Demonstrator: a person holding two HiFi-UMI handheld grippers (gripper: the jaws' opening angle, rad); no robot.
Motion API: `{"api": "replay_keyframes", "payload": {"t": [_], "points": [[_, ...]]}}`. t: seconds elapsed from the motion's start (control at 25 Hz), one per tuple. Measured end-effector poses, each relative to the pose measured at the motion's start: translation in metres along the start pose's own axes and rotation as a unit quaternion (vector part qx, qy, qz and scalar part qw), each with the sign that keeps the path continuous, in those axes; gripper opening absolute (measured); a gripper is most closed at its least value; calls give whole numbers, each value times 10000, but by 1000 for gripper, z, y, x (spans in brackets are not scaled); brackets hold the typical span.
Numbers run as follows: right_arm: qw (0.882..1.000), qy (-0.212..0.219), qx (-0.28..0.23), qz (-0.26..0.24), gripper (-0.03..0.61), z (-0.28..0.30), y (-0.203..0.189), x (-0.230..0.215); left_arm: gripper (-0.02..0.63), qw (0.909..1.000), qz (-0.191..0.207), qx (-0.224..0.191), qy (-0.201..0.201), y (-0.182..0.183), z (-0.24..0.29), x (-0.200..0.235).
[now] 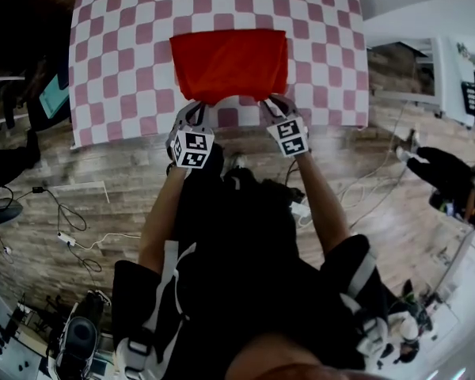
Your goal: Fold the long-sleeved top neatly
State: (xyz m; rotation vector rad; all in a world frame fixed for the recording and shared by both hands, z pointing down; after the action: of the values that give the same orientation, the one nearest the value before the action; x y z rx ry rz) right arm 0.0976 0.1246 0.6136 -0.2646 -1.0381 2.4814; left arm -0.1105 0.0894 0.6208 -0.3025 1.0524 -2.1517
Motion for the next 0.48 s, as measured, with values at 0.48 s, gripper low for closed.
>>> {"api": "replay_keyframes", "payload": {"t": [0.48], "points": [[9948, 388, -931, -166, 8, 20, 124, 21, 6, 9965, -797, -205, 144, 23, -29, 55]]}}
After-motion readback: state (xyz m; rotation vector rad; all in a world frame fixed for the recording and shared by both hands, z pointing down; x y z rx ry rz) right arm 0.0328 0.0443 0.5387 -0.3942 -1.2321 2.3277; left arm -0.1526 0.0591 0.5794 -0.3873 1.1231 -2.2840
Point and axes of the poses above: the fingertips, and each gripper's own axes: z forward along the fingers, x to its left, y out of its top, the point moved 4 cm from there along -z, backward along the fingers, and after that the axes turned 4 degrees about y, right-handed, at the moved point
